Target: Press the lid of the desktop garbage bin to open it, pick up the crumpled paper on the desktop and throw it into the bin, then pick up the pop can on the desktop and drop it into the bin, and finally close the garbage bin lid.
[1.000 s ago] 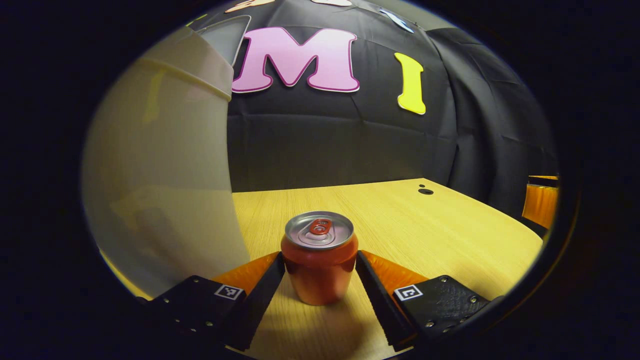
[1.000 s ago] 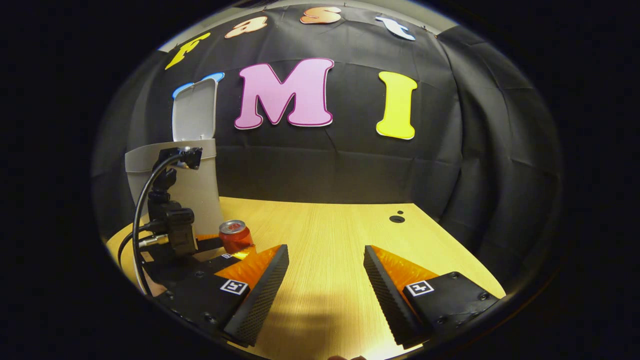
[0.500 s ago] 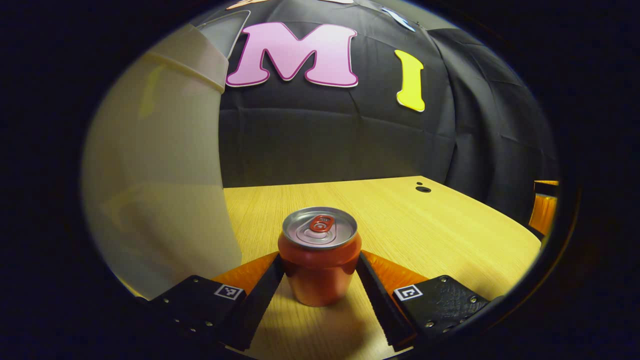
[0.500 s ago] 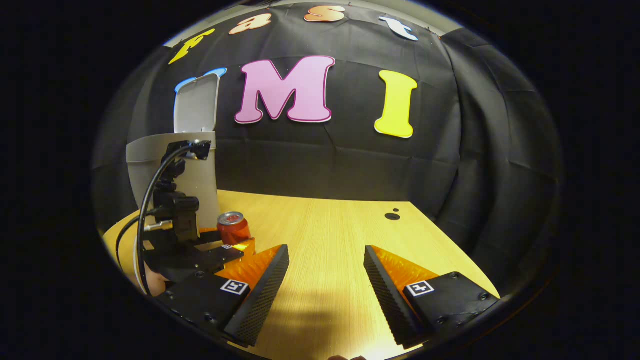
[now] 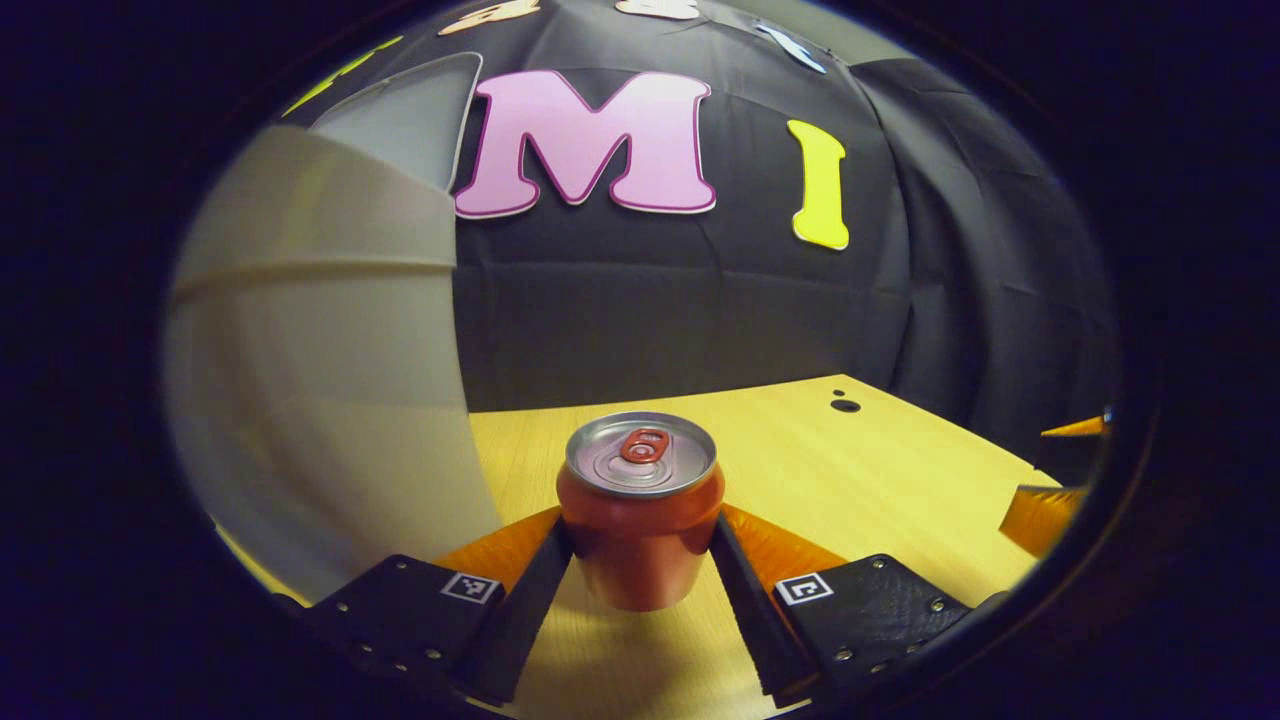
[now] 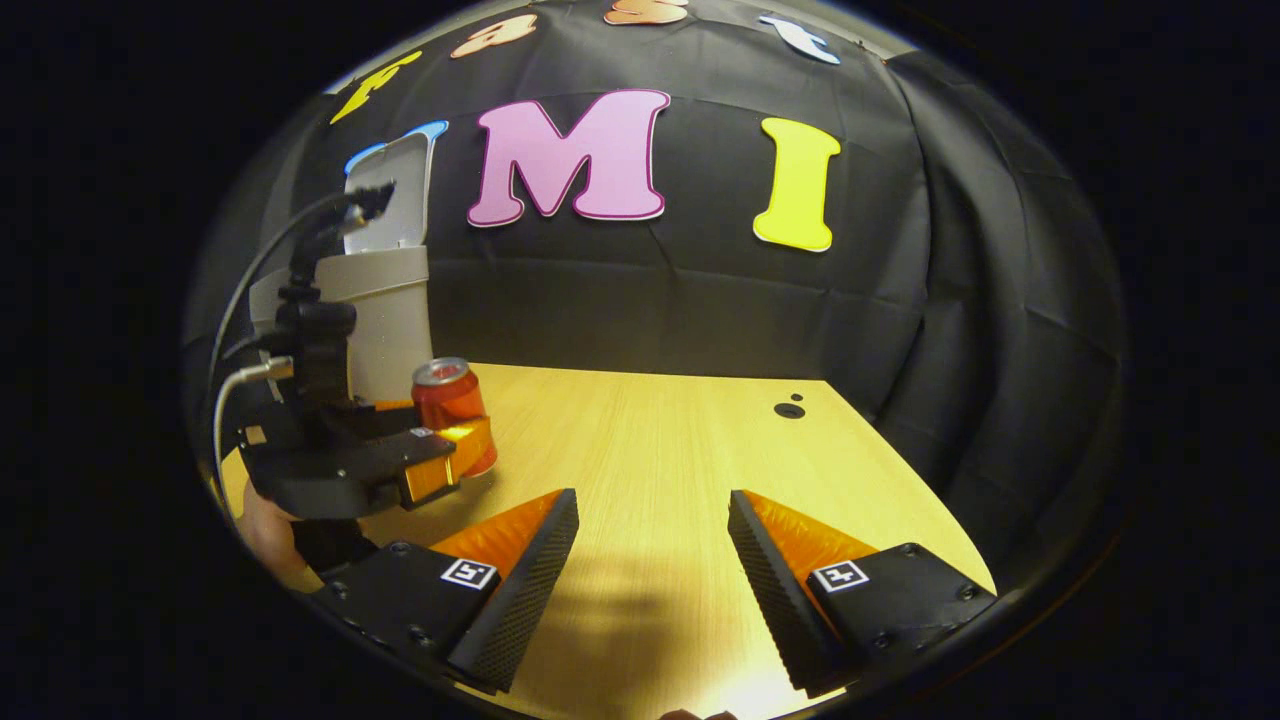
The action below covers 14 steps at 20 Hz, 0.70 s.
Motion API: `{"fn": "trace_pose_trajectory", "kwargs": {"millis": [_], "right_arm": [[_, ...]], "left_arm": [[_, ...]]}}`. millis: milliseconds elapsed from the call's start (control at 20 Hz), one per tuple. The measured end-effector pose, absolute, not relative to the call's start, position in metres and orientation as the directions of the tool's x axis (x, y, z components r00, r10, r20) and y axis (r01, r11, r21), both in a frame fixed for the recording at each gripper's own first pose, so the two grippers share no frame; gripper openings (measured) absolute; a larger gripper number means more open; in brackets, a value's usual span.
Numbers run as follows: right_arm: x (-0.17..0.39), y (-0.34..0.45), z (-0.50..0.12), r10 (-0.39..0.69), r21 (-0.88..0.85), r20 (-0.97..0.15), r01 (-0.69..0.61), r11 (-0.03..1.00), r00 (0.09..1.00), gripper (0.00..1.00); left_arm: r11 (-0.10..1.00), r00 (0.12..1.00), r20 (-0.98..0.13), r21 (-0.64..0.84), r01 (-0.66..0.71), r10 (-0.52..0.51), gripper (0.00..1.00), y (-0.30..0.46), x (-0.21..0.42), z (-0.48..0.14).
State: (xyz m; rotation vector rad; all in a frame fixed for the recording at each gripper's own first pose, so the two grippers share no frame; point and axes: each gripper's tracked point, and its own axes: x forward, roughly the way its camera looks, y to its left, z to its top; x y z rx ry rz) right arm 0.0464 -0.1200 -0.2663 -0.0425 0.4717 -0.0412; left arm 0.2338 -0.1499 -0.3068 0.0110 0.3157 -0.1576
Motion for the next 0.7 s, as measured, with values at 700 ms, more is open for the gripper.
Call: {"fn": "trace_pose_trajectory", "kwargs": {"millis": [700], "right_arm": [[0.05,-0.101,-0.145,-0.013,-0.035,-0.387,-0.001,0.999,0.922,0.98]], "left_arm": [[0.98,0.977,-0.089,0.018,0.196,-0.194,0.84,-0.135,0.224,-0.07]]}}
